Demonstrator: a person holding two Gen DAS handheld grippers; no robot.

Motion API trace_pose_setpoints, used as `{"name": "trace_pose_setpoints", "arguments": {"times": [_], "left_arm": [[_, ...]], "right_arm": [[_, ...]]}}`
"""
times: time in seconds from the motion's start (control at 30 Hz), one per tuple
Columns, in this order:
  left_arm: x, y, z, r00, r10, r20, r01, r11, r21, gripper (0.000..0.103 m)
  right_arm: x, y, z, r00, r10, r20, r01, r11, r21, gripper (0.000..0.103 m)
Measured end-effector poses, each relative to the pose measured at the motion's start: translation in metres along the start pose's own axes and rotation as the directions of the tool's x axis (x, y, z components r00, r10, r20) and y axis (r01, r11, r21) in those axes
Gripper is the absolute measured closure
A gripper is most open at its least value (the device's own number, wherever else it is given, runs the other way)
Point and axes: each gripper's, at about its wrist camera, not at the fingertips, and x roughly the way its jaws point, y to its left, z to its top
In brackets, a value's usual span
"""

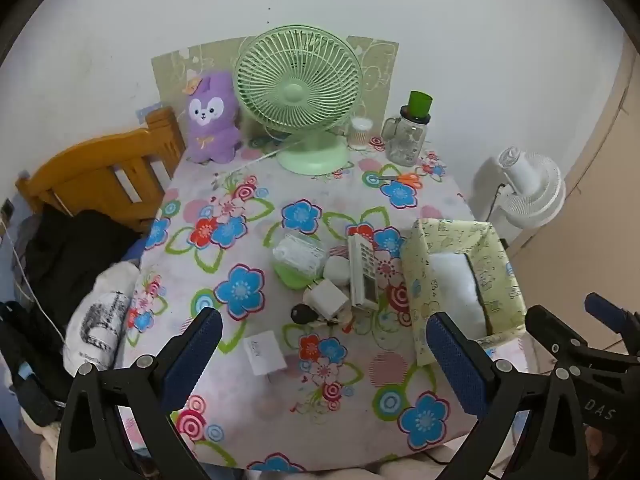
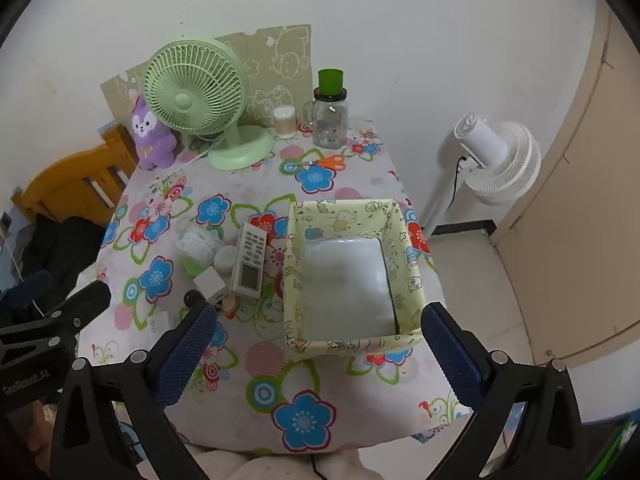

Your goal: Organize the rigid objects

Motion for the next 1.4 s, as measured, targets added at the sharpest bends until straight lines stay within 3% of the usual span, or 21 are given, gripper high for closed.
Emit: {"name": "trace_pose_setpoints", "arguments": {"times": [0.07, 0.13, 0.2, 0.3, 0.53, 1.4], "left_arm": [[0.001, -0.005, 0.001, 1.0, -0.006, 0.022, 0.007, 1.0, -0.002, 0.0], [-0.002, 0.006, -0.017, 0.995, -0.052, 0.084, 0.055, 0.998, -0.038, 0.0], [-0.001, 0.005, -0.025, 0.997, -0.042, 0.066, 0.044, 0.998, -0.037, 0.002], [-0.002, 0.015, -0.022, 0.993, -0.11, 0.041, 0.113, 0.991, -0.069, 0.007], [-0.002, 0.011, -0.012, 0.998, -0.046, 0.041, 0.048, 0.998, -0.039, 0.007], [-0.003, 0.002, -0.007, 0.998, -0.022, 0.064, 0.022, 1.0, 0.0, 0.007]], "right_arm": [[0.001, 0.0, 0.0, 1.0, -0.003, 0.0, 0.003, 1.0, -0.005, 0.0], [0.004, -0.002, 0.001, 1.0, -0.002, -0.005, 0.002, 1.0, -0.009, 0.0], [-0.002, 0.003, 0.005, 1.0, -0.013, 0.004, 0.013, 1.0, -0.026, 0.0], [-0.008, 0.011, -0.004, 0.999, -0.035, 0.041, 0.037, 0.998, -0.042, 0.0], [-0.008, 0.013, -0.001, 0.999, -0.032, 0.04, 0.034, 0.999, -0.041, 0.0], [-0.005, 0.013, 0.004, 1.0, 0.009, 0.024, -0.008, 1.0, -0.03, 0.0]]}}
